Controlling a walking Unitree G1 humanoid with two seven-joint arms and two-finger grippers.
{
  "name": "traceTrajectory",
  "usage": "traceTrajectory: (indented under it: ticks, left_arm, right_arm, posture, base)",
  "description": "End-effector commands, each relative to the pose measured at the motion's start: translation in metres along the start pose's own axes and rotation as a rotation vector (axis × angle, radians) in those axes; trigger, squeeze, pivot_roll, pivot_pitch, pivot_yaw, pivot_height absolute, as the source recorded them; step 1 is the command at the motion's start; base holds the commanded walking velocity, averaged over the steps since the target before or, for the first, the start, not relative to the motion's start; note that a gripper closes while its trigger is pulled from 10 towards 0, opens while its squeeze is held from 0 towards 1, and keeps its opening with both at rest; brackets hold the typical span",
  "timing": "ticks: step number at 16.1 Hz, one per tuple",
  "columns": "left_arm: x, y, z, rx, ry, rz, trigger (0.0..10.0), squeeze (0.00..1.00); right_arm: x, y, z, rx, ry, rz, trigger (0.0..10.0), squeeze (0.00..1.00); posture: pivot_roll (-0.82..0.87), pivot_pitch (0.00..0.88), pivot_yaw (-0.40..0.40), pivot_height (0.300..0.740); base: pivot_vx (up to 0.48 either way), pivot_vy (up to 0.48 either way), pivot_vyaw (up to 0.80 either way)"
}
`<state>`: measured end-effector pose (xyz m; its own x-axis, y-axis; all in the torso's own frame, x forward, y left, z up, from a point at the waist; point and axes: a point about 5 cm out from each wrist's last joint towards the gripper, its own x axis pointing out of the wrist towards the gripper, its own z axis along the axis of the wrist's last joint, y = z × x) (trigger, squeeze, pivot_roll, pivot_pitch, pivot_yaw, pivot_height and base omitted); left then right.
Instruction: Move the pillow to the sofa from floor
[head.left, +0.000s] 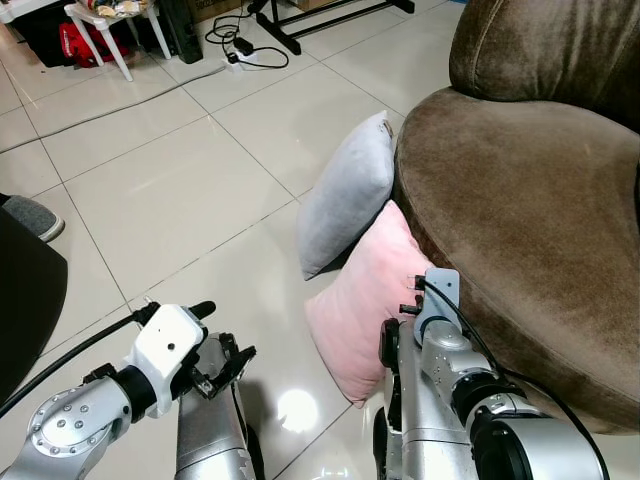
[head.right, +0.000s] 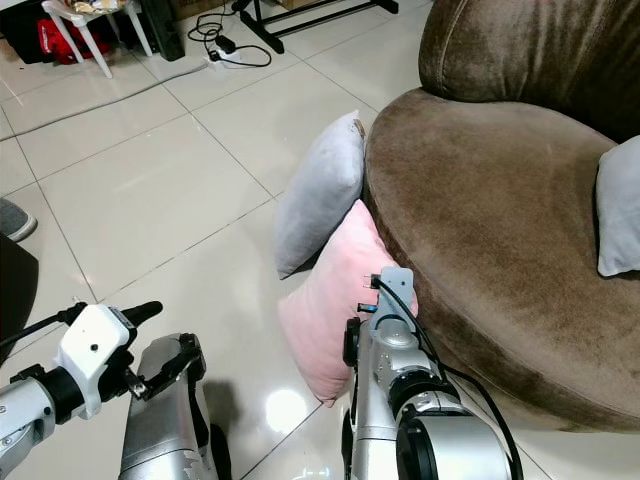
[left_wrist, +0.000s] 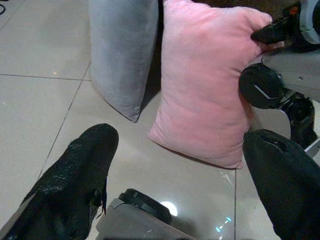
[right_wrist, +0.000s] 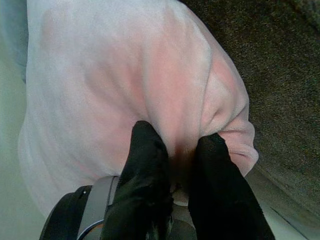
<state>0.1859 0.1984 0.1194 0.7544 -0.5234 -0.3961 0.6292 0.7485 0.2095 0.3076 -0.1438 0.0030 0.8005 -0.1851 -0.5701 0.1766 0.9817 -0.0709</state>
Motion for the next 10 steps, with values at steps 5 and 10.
traceTrajectory:
  ticks: [5,10]
  left_arm:
    - [0.000,0.000,0.002,0.006,-0.002,-0.010,10.0,0.72]
    - [0.001,0.000,0.001,0.002,-0.007,-0.007,10.0,0.72]
  right_arm:
    - [-0.002,0.007,-0.006,-0.007,0.032,0.038,0.0,0.00]
    - [-0.004,0.020,-0.008,0.012,0.044,0.161,0.0,0.00]
  posture:
    - [0.08,0.156,0.039,0.464]
    - [0.08,0.136,0.033,0.464]
  base:
    - [0.000,0.000,0.00]
    - [0.000,0.000,0.00]
